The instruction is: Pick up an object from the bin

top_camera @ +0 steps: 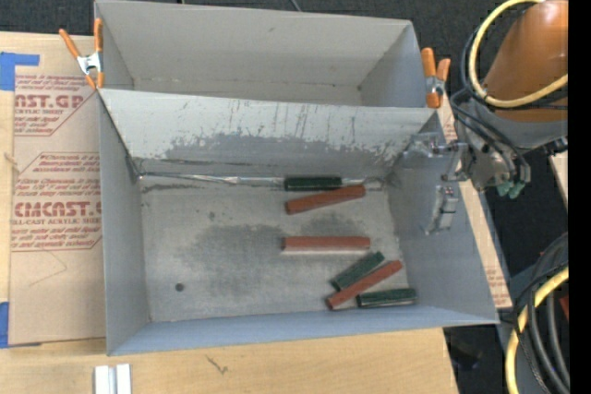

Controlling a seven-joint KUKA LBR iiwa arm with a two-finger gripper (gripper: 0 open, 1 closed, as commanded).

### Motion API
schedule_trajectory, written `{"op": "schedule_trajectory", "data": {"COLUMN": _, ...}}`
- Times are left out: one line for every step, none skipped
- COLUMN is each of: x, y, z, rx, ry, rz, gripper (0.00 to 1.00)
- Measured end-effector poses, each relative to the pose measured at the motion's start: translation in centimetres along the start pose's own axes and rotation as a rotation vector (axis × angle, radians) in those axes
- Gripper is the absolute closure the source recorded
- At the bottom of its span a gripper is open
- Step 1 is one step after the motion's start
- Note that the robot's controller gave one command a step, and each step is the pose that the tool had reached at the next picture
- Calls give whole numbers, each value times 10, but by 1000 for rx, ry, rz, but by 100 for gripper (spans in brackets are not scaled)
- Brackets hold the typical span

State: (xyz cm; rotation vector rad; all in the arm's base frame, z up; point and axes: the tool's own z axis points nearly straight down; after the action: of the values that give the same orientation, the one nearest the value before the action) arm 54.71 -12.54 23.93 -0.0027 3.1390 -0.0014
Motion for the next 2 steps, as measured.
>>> {"op": "schedule_trajectory", "data": {"x": 0, "y": 0, "z": 0, "rx": 0, "ry": 0, "rz": 0, "gripper": 0}}
{"op": "schedule_trajectory", "data": {"x": 2, "y": 15, "z": 49, "rx": 1, "ry": -5, "rz": -62, "gripper": 0}}
